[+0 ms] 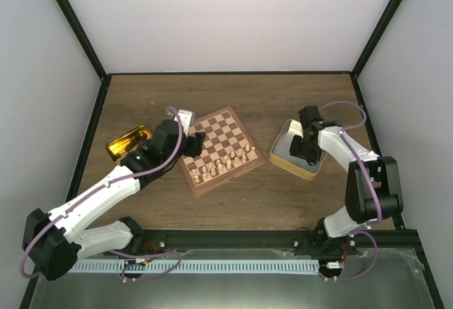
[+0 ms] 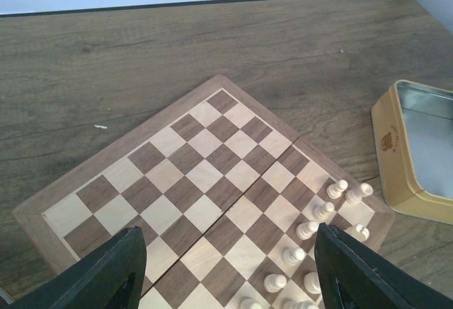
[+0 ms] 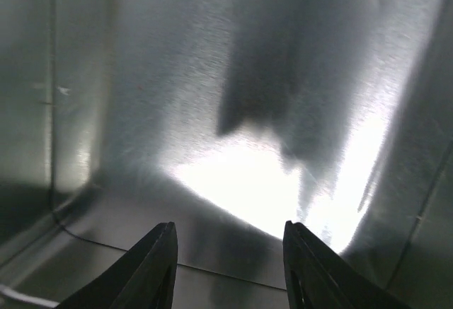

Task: Set up the chess pieces on the board
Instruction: Adjust the storage box at the center of the board.

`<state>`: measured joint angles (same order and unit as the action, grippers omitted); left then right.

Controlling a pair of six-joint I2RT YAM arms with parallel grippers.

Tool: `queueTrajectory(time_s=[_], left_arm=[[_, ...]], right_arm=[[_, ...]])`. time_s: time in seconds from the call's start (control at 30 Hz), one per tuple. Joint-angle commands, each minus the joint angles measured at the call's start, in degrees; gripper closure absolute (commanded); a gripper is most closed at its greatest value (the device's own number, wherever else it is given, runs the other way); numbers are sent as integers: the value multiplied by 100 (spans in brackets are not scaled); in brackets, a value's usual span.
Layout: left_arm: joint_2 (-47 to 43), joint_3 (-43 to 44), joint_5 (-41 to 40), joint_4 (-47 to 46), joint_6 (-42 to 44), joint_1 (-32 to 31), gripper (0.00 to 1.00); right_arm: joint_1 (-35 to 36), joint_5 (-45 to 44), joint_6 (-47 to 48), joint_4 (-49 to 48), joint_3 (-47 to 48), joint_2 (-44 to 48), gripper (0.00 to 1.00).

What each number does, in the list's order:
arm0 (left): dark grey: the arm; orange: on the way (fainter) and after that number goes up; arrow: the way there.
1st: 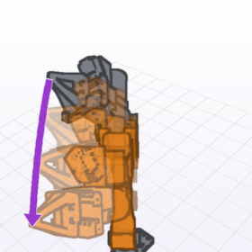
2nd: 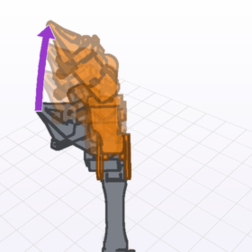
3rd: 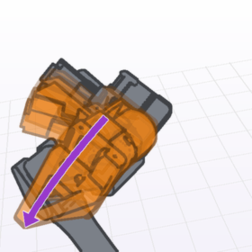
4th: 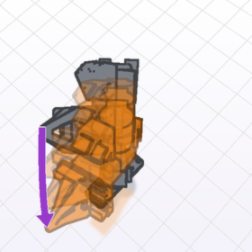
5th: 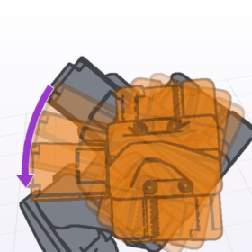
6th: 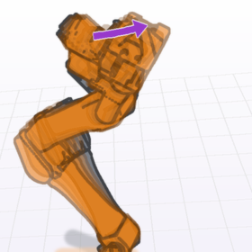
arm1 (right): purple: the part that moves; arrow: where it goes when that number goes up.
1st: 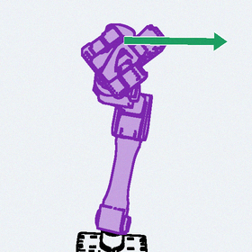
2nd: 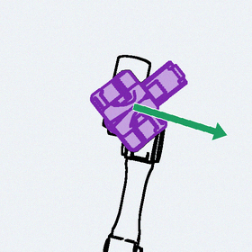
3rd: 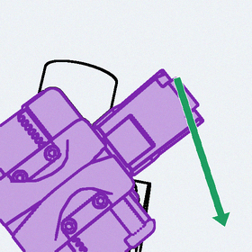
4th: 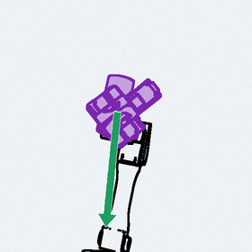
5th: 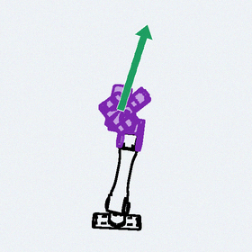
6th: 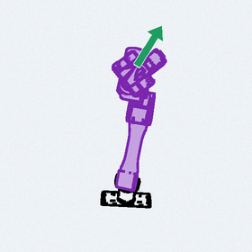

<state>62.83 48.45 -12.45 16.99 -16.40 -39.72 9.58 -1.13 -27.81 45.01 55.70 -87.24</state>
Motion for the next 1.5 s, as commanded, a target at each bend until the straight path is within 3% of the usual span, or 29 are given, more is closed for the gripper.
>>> queueTrajectory(time_s=[0.0,0.23,0.43,0.57,0.63,0.77,1.0,1.3,1.47], left_arm=[[-254,179,286,50,-154,29,33],[-491,203,610,135,-302,33,31],[-736,149,618,226,-267,34,30],[-743,150,484,223,-335,43,30],[-722,148,443,209,-333,42,30],[-648,233,335,263,-275,57,30],[-461,499,320,521,-408,228,28],[-284,464,361,588,-464,394,28],[-202,490,371,592,-510,437,28]], right_arm=[[76,462,24,-528,213,81,57],[474,680,-123,-506,86,792,53],[725,970,-369,-107,-576,1778,53],[729,454,-382,18,-563,2058,50],[728,32,-263,-40,-381,1867,47],[577,-1118,282,-358,249,954,31],[-212,-1584,1916,-1002,1623,-857,23],[-659,-371,3193,-1239,2324,-2059,21],[-905,-79,3135,-1129,2361,-2118,31]])
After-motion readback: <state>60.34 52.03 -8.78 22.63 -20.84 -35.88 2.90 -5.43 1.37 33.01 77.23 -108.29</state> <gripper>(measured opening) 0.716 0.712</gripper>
